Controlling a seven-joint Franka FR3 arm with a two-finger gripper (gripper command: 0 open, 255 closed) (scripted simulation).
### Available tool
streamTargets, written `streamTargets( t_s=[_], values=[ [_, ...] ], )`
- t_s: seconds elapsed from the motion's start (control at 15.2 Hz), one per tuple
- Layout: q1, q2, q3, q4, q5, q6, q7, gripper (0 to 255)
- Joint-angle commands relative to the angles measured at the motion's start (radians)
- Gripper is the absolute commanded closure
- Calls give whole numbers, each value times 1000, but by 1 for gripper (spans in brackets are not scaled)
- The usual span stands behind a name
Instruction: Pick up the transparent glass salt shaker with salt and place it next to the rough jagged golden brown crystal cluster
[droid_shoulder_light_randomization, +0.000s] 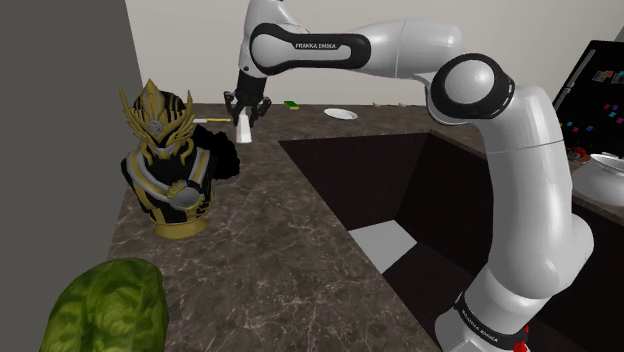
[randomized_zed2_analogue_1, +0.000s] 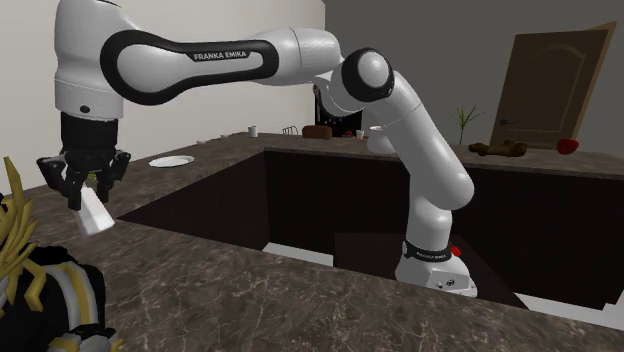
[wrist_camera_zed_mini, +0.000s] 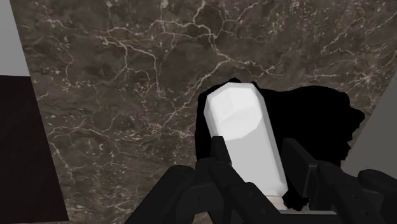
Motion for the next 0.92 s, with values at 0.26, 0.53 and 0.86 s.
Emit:
streamTargets(
  t_s=[0.26,0.53,0.86],
  values=[
    [-21,-5,-3,-93,-6,84,14,255],
    [-28,1,-8,-138,-14,133,24,255],
    [-32,14,-16,-186,-27,191,36,255]
  ],
)
